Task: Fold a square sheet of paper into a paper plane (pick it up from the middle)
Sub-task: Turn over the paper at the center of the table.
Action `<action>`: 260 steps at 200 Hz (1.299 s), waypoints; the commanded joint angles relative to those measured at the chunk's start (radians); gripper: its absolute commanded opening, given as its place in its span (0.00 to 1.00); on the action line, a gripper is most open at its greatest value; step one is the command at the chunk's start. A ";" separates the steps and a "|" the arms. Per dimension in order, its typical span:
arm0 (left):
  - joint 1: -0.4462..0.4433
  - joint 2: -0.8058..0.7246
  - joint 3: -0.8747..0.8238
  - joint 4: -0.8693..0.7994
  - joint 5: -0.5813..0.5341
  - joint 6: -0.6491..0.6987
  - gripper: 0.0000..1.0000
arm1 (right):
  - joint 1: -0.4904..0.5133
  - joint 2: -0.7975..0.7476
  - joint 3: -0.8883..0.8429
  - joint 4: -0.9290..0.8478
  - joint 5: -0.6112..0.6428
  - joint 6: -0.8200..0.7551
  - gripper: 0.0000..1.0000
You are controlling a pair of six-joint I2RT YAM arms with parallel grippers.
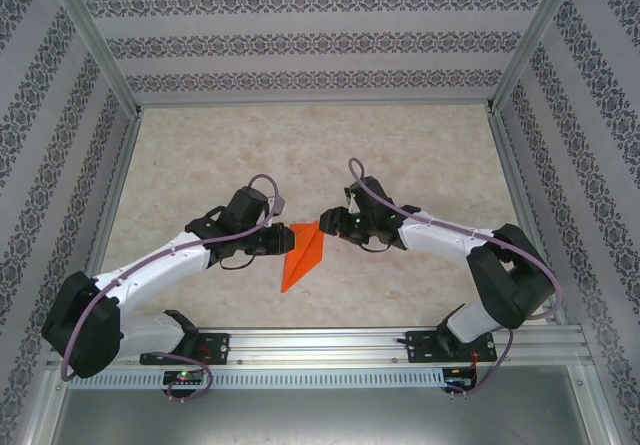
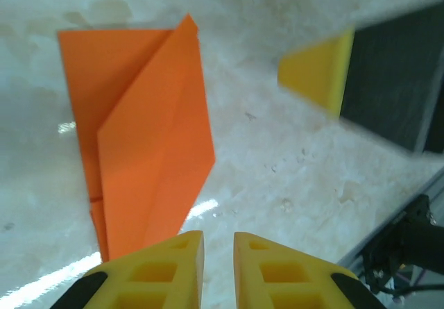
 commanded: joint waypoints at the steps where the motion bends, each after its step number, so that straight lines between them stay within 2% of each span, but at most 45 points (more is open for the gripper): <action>1: 0.019 0.094 0.025 -0.097 -0.050 0.050 0.18 | 0.034 -0.008 -0.037 0.074 0.026 0.093 0.56; 25: 0.018 0.175 0.050 -0.097 -0.069 0.063 0.20 | 0.072 0.012 -0.064 0.102 0.048 0.158 0.57; 48: 0.019 0.220 0.063 -0.108 -0.105 0.089 0.26 | 0.101 0.034 -0.078 0.141 0.051 0.199 0.57; 68: 0.019 0.244 0.074 -0.119 -0.121 0.104 0.28 | 0.116 0.073 -0.066 0.133 0.055 0.224 0.51; 108: 0.018 0.273 0.073 -0.110 -0.102 0.121 0.31 | 0.145 0.116 -0.053 0.162 0.053 0.251 0.50; 145: 0.016 0.310 0.081 -0.108 -0.086 0.122 0.31 | 0.155 0.135 -0.049 0.179 0.040 0.258 0.46; 187: 0.013 0.348 0.082 -0.108 -0.070 0.127 0.28 | 0.158 0.148 -0.040 0.185 0.050 0.266 0.47; 260: -0.008 0.400 0.080 -0.083 -0.027 0.122 0.22 | 0.159 0.178 -0.046 0.325 0.009 0.312 0.47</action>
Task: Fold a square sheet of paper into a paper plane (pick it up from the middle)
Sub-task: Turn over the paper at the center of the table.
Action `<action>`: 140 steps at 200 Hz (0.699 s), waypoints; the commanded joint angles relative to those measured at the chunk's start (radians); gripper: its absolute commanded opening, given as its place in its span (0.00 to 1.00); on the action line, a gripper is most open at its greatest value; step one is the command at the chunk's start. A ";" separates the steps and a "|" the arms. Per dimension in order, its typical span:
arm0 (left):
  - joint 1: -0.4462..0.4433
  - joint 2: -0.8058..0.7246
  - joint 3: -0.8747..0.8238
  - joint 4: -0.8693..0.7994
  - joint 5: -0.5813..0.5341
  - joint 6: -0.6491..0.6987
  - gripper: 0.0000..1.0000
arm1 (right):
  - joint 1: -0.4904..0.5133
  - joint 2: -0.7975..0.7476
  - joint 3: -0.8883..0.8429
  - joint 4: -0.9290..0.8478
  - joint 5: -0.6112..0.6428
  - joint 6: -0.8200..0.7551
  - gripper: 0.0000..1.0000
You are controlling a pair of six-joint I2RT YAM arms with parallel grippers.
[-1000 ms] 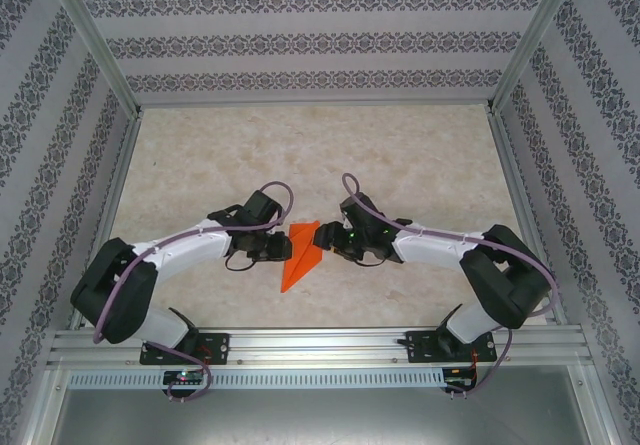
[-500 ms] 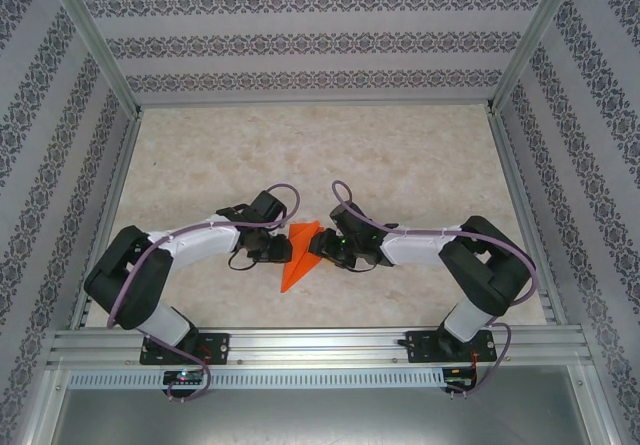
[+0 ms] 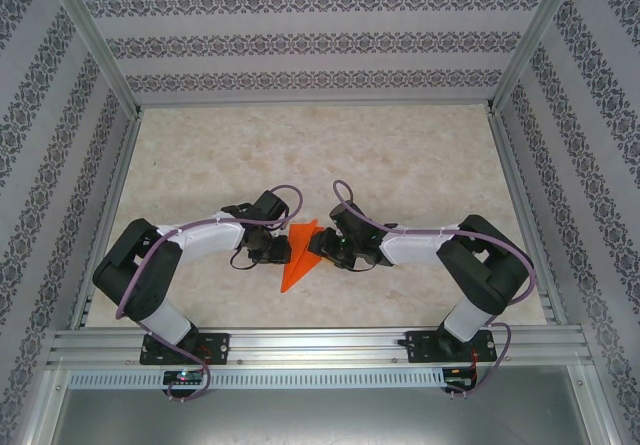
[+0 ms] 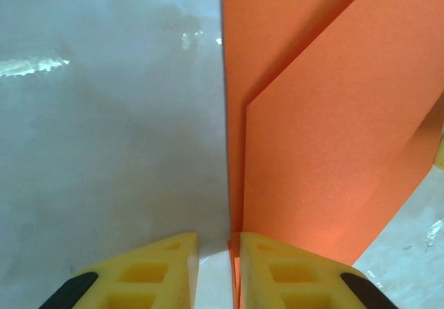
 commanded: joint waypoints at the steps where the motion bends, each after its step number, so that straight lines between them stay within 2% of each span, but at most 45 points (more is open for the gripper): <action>1: -0.017 0.041 0.006 0.025 0.055 0.019 0.22 | 0.018 0.045 0.019 0.160 -0.025 0.025 0.47; 91: -0.029 0.039 0.008 0.042 0.092 0.001 0.19 | 0.015 0.023 -0.003 0.208 -0.023 0.041 0.46; 140: -0.031 0.030 0.014 0.046 0.102 -0.009 0.19 | 0.012 0.030 -0.009 0.226 -0.040 0.035 0.50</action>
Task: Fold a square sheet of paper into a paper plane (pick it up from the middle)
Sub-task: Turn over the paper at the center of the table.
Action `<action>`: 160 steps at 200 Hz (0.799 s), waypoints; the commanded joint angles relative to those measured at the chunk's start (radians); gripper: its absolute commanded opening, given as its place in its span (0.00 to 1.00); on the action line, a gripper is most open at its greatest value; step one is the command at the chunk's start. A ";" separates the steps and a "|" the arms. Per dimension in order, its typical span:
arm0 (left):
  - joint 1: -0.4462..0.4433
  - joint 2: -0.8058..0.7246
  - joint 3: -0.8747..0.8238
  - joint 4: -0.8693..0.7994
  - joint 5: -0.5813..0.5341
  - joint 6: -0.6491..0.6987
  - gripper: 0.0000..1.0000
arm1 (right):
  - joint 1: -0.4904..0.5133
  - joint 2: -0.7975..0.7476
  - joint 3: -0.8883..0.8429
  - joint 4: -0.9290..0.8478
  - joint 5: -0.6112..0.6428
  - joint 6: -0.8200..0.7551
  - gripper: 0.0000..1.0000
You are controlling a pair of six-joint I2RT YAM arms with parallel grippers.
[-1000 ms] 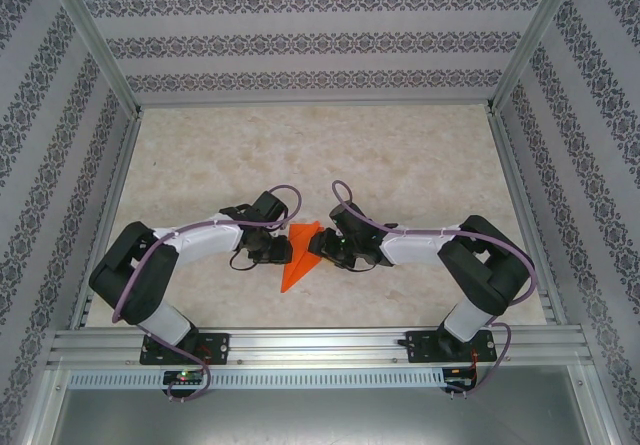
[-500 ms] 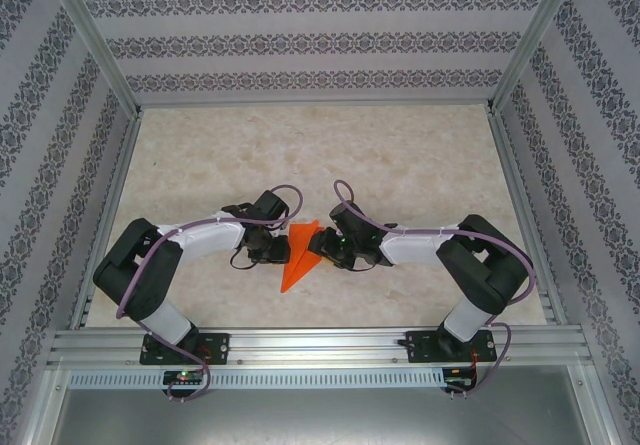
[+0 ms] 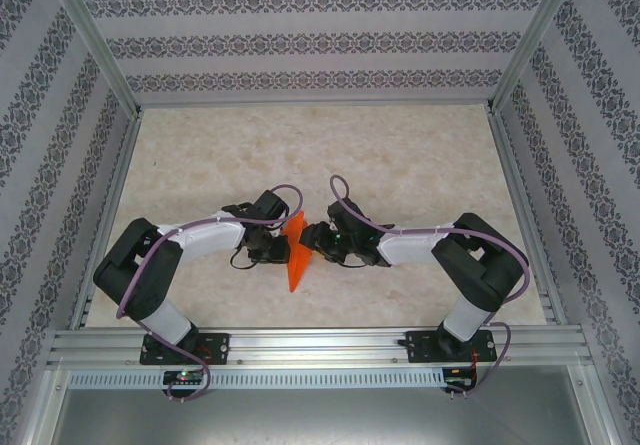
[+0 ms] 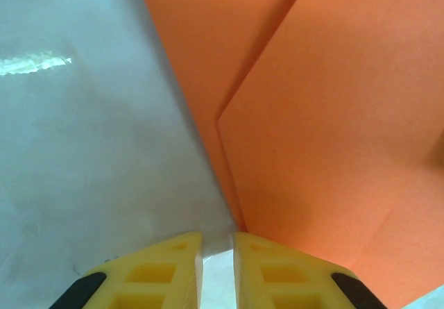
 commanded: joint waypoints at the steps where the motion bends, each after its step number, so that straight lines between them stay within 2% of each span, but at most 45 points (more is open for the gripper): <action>1: -0.030 0.027 0.009 0.051 0.102 -0.009 0.19 | 0.005 0.008 -0.008 0.051 -0.023 0.004 0.50; 82: -0.031 0.016 -0.013 0.070 0.081 -0.033 0.19 | 0.029 0.024 -0.028 0.139 -0.063 -0.002 0.54; 113: -0.033 0.014 -0.019 0.074 0.076 -0.043 0.19 | 0.046 -0.002 -0.086 0.205 0.012 0.066 0.56; 130: -0.031 0.008 -0.026 0.077 0.079 -0.045 0.19 | 0.047 0.005 -0.098 0.241 0.020 0.082 0.54; 145: -0.032 0.006 -0.030 0.077 0.074 -0.045 0.19 | 0.046 0.024 -0.080 0.244 0.013 0.074 0.45; 160: -0.032 0.006 -0.031 0.076 0.076 -0.044 0.19 | 0.048 0.042 -0.060 0.241 0.006 0.066 0.44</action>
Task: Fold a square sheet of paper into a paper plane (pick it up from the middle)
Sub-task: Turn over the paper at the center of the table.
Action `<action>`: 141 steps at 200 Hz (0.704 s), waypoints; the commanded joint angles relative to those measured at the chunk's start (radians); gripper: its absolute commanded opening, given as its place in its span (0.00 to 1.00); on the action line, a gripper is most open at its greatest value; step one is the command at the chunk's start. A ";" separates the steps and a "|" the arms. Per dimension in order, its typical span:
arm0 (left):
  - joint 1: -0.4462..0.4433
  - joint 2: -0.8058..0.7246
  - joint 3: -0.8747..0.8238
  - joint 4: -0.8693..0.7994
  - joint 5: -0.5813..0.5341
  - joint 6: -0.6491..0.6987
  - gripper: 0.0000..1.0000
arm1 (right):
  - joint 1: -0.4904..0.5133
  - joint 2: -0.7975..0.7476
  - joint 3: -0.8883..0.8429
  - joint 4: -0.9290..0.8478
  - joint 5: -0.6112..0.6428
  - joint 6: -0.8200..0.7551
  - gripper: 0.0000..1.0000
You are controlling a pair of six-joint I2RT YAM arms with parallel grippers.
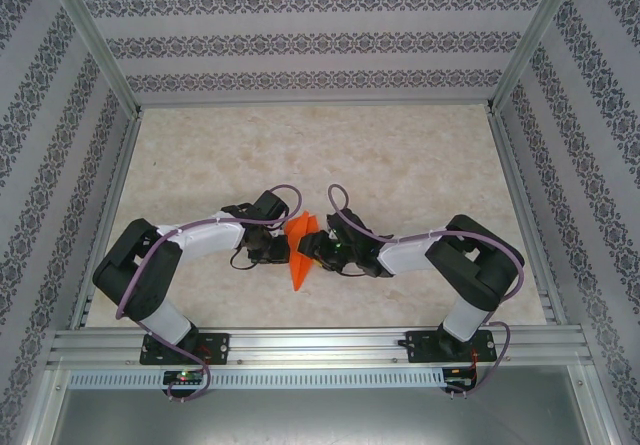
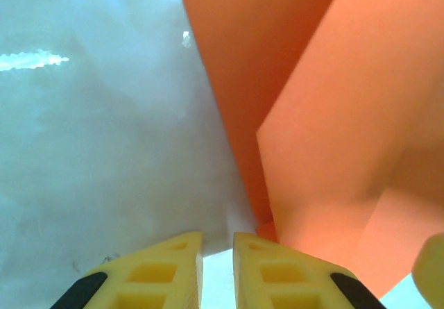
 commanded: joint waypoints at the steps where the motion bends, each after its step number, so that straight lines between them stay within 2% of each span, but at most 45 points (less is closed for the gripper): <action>1: -0.031 0.011 -0.025 0.071 0.076 -0.017 0.19 | 0.010 0.024 0.029 0.065 0.019 0.000 0.44; 81: -0.031 -0.023 -0.035 0.063 0.053 -0.032 0.19 | 0.007 0.077 0.094 -0.014 -0.008 -0.095 0.32; 141: -0.031 -0.116 -0.083 0.068 0.010 -0.070 0.23 | 0.007 0.090 0.135 -0.099 -0.011 -0.169 0.26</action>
